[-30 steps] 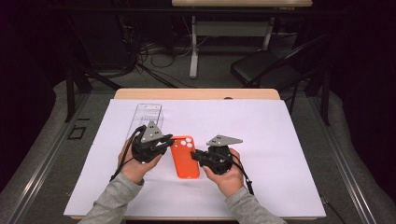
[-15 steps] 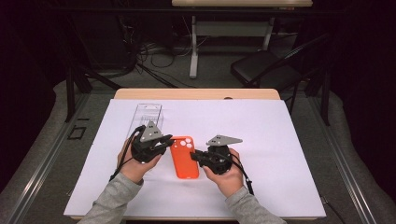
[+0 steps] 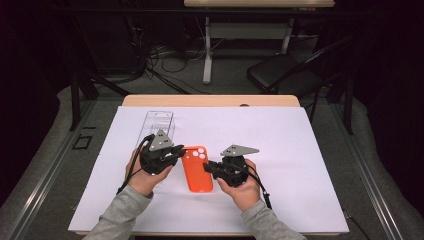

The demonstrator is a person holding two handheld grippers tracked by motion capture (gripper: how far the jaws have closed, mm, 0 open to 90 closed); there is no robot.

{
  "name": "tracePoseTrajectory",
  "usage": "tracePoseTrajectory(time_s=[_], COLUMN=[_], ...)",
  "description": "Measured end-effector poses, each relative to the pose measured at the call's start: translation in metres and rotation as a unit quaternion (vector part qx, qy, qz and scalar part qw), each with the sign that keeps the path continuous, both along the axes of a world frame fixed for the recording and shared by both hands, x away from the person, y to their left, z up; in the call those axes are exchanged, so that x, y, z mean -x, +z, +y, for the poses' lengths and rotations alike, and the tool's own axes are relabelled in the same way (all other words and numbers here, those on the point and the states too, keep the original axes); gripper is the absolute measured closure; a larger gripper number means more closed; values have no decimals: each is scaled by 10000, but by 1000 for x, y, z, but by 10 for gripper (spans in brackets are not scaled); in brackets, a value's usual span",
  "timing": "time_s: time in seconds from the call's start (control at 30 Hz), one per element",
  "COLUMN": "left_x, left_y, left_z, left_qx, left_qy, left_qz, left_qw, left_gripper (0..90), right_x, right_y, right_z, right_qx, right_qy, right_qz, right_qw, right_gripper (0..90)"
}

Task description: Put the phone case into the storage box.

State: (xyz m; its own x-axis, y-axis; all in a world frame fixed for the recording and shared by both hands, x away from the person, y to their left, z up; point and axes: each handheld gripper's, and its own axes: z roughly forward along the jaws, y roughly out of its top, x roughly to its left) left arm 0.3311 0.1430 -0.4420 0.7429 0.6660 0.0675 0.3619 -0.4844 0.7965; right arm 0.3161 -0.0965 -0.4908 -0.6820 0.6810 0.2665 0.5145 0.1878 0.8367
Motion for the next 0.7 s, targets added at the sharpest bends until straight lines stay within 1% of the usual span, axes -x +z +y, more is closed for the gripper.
tracePoseTrajectory(time_s=[0.27,0.7], left_x=[-1,-3], left_y=[-1,-2], left_z=[1,3], left_qx=[-16,-49], left_qy=[7,44], left_qz=[-13,-5], left_qw=[10000,10000], left_gripper=[815,815], right_x=[-1,-1], right_y=[-1,0], right_z=[1,1], right_qx=[-27,-82], right_qy=[21,64], right_qz=[2,32], right_qw=[10000,9999], right_gripper=[801,715])
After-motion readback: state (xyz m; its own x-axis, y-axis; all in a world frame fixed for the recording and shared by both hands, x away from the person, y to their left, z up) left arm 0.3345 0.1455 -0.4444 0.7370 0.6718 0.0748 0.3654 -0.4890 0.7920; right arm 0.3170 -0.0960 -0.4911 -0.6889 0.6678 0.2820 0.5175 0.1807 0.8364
